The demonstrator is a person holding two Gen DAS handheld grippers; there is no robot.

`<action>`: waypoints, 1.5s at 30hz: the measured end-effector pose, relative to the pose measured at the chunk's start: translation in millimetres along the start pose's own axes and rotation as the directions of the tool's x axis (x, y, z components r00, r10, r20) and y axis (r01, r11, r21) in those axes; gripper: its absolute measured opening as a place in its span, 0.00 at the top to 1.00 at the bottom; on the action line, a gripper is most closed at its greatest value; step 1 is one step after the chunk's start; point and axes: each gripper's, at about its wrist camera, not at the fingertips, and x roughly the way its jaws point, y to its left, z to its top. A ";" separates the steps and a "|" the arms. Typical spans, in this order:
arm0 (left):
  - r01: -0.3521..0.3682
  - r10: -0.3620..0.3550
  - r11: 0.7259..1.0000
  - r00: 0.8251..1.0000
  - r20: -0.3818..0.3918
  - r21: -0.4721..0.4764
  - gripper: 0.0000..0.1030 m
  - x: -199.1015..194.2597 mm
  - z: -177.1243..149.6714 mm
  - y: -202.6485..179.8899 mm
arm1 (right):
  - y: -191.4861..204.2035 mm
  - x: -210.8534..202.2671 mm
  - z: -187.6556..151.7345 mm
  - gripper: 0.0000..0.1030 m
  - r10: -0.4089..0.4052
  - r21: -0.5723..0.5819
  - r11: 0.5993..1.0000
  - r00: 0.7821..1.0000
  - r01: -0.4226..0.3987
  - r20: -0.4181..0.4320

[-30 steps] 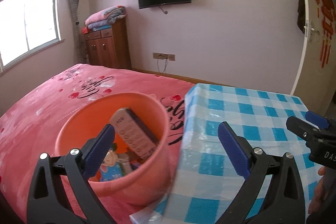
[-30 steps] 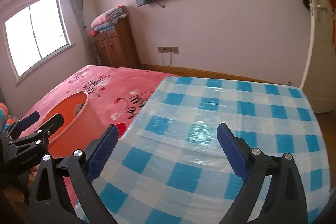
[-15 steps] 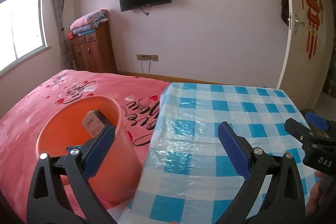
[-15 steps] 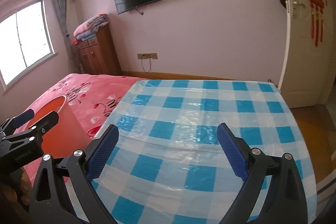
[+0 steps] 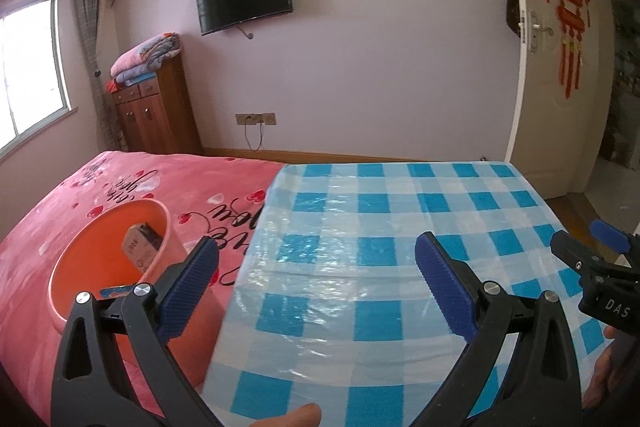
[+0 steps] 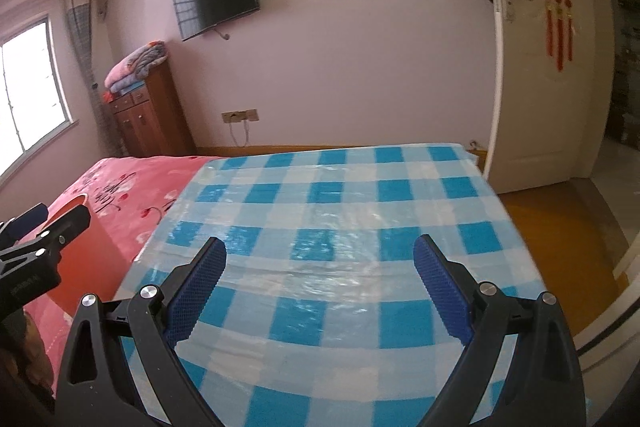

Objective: Collect trash

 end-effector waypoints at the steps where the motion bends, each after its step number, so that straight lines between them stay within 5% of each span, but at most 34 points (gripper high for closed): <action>1: 0.004 -0.004 1.000 1.000 0.001 0.002 0.04 -0.7 0.1 -3.3 | -5.3 -2.6 -1.4 0.09 -0.011 0.003 1.000 1.000 0.011 0.003; 24: 0.130 -0.130 0.990 0.991 -0.004 0.060 0.04 -18.0 -13.0 -89.7 | -82.1 -56.9 -26.0 0.09 -0.209 0.046 0.977 0.976 0.207 0.057; 45: 0.164 -0.162 0.986 0.986 -0.047 0.042 0.04 -14.5 -36.7 -95.3 | -72.9 -62.4 -40.2 0.09 -0.270 -0.013 0.963 0.962 0.271 0.048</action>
